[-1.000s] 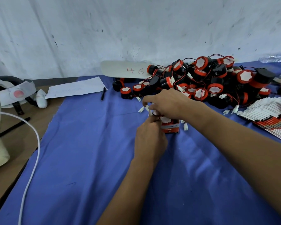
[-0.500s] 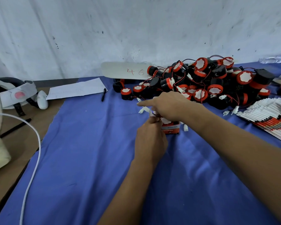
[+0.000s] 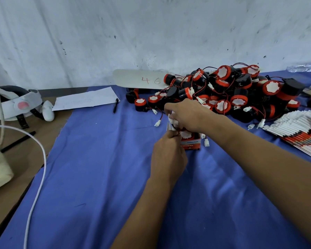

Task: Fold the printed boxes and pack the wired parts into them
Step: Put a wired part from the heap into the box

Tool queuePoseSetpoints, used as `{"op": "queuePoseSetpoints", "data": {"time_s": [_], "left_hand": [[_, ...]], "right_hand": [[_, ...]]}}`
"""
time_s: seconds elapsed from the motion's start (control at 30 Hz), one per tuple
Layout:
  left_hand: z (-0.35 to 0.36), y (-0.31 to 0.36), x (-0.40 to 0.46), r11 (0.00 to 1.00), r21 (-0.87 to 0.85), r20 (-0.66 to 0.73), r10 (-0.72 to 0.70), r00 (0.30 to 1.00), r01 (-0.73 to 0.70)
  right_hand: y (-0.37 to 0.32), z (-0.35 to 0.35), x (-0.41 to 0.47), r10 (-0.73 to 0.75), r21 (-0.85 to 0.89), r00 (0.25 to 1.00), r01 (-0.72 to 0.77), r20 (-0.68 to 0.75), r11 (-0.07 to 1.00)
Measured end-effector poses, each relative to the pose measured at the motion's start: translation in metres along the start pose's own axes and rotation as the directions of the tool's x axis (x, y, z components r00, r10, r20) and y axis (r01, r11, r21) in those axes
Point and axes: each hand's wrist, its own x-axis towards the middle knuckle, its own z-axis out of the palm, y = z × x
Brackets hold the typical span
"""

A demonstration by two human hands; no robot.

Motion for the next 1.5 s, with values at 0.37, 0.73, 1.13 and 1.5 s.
{"op": "queuePoseSetpoints", "data": {"time_s": [0.37, 0.73, 1.13, 1.5], "left_hand": [[0.004, -0.012, 0.001, 0.925, -0.357, -0.28, -0.241, 0.929, 0.132], [0.01, -0.027, 0.013, 0.796, -0.473, 0.162, -0.343, 0.925, 0.378], [0.011, -0.03, 0.015, 0.744, -0.505, 0.238, -0.367, 0.899, 0.437], [0.009, -0.027, 0.014, 0.746, -0.536, 0.225, -0.327, 0.918, 0.397]], "right_hand": [[-0.004, 0.014, -0.033, 0.08, 0.15, 0.986, -0.058, -0.144, 0.987], [-0.01, 0.028, -0.053, 0.071, 0.282, 0.974, -0.009, -0.213, 0.96], [-0.008, 0.055, -0.066, 0.135, 0.248, 0.905, -0.034, -0.404, 0.968], [-0.011, 0.051, -0.067, 0.331, 0.674, 0.872, -0.003, -0.359, 0.739]]}}
